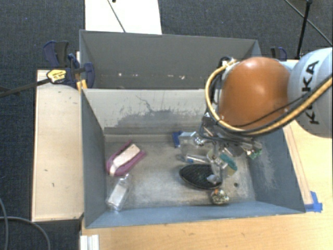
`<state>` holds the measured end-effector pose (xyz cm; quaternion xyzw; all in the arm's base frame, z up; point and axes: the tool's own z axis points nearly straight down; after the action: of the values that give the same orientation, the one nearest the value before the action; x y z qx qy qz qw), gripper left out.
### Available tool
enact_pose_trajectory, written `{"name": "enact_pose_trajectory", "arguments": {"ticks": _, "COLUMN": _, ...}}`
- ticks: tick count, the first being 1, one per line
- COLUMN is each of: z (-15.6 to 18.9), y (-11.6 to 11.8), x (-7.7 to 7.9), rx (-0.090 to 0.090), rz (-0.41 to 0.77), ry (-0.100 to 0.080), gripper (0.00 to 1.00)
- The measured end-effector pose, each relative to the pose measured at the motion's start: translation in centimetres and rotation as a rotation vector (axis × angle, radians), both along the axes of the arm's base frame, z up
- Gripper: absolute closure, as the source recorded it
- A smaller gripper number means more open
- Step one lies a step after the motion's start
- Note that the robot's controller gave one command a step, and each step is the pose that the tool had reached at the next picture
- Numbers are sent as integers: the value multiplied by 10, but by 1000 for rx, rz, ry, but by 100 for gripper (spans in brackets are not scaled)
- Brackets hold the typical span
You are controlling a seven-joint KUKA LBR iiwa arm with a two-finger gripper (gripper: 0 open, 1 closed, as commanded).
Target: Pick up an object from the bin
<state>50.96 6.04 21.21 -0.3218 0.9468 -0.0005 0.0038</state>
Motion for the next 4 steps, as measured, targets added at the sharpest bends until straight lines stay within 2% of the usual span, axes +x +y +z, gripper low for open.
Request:
{"name": "enact_pose_trajectory", "arguments": {"ticks": 1, "z": -77, "y": 2, "x": 11, "rx": 0, "rz": 69, "ry": 11, "gripper": 0}}
{"name": "enact_pose_trajectory", "arguments": {"ticks": 2, "z": -56, "y": -9, "x": 15, "rx": -2, "rz": 416, "ry": 2, "gripper": 0}}
{"name": "enact_pose_trajectory", "arguments": {"ticks": 3, "z": -69, "y": -8, "x": 11, "rx": -1, "rz": 308, "ry": 7, "gripper": 0}}
{"name": "enact_pose_trajectory", "arguments": {"ticks": 4, "z": -129, "y": -4, "x": -1, "rx": -2, "rz": 273, "ry": 15, "gripper": 0}}
